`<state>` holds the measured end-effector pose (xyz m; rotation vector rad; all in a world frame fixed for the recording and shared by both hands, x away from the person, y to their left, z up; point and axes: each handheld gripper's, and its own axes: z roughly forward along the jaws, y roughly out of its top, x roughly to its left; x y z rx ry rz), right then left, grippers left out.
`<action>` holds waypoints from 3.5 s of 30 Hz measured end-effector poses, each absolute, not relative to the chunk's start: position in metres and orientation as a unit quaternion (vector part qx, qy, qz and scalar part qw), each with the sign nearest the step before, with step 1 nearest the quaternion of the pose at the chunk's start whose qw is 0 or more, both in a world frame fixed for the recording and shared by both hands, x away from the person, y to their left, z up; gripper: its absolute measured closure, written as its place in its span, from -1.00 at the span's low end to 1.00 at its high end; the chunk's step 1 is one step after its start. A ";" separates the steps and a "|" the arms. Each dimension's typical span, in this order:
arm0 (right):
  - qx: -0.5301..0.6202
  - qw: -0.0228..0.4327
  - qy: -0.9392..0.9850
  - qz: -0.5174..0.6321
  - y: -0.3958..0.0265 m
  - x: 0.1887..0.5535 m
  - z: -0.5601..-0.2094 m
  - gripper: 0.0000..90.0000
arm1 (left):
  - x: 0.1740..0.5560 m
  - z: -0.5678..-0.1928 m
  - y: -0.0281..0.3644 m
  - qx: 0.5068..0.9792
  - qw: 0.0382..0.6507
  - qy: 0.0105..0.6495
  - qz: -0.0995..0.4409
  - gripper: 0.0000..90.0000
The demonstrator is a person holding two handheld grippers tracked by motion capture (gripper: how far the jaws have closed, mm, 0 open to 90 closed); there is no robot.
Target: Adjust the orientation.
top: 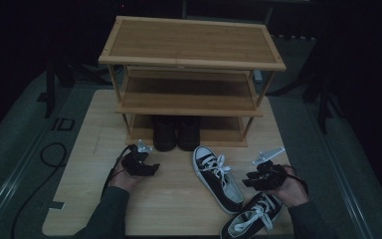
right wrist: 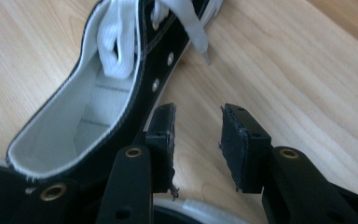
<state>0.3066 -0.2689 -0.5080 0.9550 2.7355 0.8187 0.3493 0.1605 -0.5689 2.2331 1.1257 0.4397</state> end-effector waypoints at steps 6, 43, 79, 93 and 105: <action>0.325 0.061 0.907 0.260 -0.275 0.301 -0.511 0.43 | 0.349 -0.569 0.161 0.840 0.297 0.423 0.166 -0.21; 0.344 0.063 0.910 0.220 -0.301 0.279 -0.508 0.96 | 0.350 -0.569 0.160 0.840 0.298 0.422 0.166 -0.23; 0.304 0.166 0.914 0.210 -0.220 0.380 -0.487 0.97 | 0.349 -0.570 0.160 0.839 0.301 0.422 0.168 -0.24; 0.297 0.155 0.917 0.217 -0.193 0.392 -0.499 0.72 | 0.349 -0.570 0.160 0.839 0.300 0.421 0.168 -0.24; 0.293 0.145 0.912 0.249 -0.206 0.352 -0.480 0.32 | 0.349 -0.570 0.160 0.838 0.302 0.423 0.168 -0.24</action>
